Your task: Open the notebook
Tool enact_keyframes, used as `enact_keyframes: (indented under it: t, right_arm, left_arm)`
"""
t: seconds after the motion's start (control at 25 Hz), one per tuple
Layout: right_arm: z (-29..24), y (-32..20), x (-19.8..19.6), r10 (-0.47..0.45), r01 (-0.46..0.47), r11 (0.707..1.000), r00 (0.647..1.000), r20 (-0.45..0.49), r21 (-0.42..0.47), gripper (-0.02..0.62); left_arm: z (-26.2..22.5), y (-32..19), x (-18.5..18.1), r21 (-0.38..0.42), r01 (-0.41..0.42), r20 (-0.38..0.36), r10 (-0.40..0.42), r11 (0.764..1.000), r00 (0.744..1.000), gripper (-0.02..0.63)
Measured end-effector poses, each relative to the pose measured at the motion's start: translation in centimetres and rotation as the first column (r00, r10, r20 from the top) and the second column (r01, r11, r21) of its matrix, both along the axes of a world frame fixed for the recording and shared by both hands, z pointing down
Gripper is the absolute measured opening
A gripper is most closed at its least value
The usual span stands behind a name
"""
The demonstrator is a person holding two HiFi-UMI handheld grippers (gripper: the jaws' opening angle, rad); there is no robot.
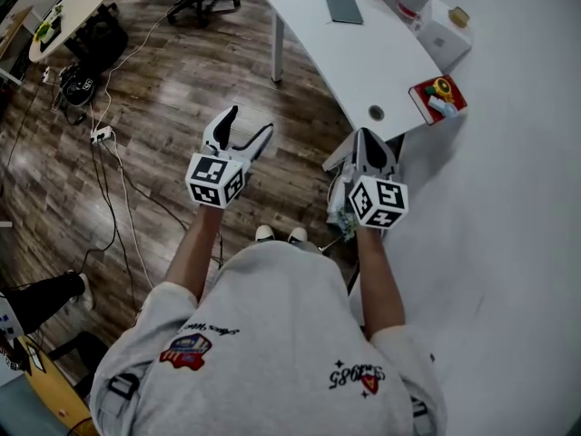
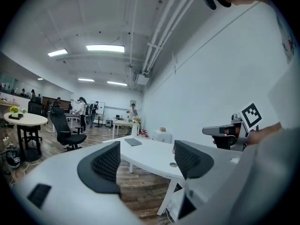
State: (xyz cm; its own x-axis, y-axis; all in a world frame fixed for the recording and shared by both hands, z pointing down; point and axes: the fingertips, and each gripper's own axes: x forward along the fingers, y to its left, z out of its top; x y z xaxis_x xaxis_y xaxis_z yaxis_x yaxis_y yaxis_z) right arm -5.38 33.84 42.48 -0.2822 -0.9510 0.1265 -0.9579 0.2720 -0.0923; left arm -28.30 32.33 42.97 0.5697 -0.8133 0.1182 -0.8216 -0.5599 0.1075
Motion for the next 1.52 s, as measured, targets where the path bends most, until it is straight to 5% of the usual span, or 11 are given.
enact_keyframes:
  t: [0.36,0.76,1.08,1.52]
  right_arm:
    - [0.9,-0.4,-1.8,0.028,-0.028,1.000,1.000,-0.014,-0.013,0.002]
    - [1.7,-3.7,0.9,0.092,-0.091,0.995,0.996,0.006,-0.034,0.002]
    - [2.8,-12.6,4.3,0.091,-0.089,0.995,0.995,0.032,-0.033,0.002]
    - [1.0,-29.2,13.8,0.079,-0.078,0.997,0.995,0.055,-0.023,0.002]
  left_arm:
    - [1.3,-1.5,-1.9,-0.018,-0.034,-0.007,0.034,0.999,0.999,0.341]
    - [3.8,-5.5,1.0,-0.082,-0.102,0.020,0.104,0.991,0.994,0.341]
    - [5.0,-14.2,4.9,-0.103,-0.123,0.079,0.131,0.987,0.988,0.337]
    - [3.8,-30.1,14.2,-0.097,-0.122,0.125,0.134,0.988,0.983,0.328]
